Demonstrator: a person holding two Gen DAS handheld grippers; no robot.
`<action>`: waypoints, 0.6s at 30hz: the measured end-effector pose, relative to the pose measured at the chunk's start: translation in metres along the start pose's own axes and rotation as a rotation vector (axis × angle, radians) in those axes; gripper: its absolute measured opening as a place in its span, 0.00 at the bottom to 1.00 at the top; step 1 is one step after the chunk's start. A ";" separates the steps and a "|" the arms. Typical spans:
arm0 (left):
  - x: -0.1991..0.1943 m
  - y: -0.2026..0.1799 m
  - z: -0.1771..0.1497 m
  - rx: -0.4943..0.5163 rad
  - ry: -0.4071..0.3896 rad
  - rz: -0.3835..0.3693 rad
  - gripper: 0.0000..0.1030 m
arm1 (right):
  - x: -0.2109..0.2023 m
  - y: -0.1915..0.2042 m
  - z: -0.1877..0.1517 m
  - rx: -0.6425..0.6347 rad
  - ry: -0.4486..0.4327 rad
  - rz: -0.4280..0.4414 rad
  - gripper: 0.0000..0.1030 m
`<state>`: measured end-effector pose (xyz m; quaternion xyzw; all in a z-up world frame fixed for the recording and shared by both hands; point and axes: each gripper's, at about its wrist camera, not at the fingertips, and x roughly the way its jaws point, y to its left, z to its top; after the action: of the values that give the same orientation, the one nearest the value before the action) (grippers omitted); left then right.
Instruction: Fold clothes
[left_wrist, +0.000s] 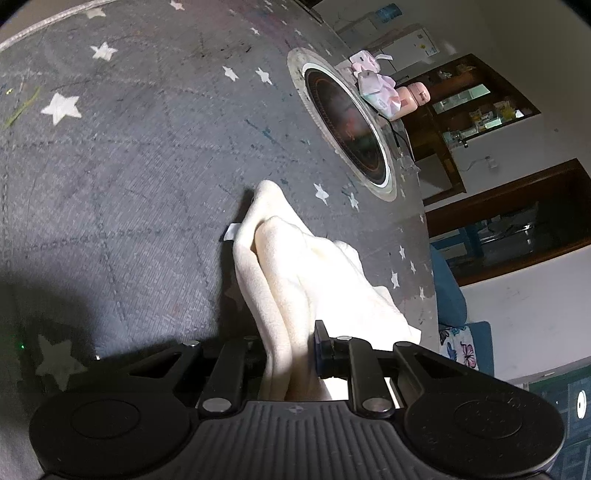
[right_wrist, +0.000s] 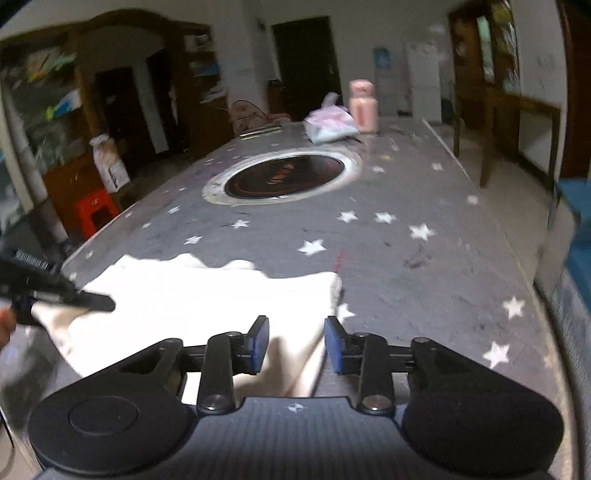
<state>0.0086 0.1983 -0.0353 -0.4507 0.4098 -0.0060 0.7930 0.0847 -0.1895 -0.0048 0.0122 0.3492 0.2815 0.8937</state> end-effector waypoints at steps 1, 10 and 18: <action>0.000 -0.001 0.000 0.005 -0.001 0.003 0.18 | 0.004 -0.004 0.000 0.015 0.006 0.006 0.34; 0.001 -0.013 0.001 0.083 -0.020 0.048 0.18 | 0.026 -0.006 -0.004 0.100 0.018 0.084 0.21; 0.000 -0.051 0.006 0.219 -0.029 0.032 0.16 | -0.007 -0.001 0.007 0.085 -0.072 0.072 0.09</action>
<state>0.0310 0.1722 0.0026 -0.3547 0.4024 -0.0315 0.8434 0.0855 -0.1928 0.0046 0.0727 0.3279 0.2979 0.8935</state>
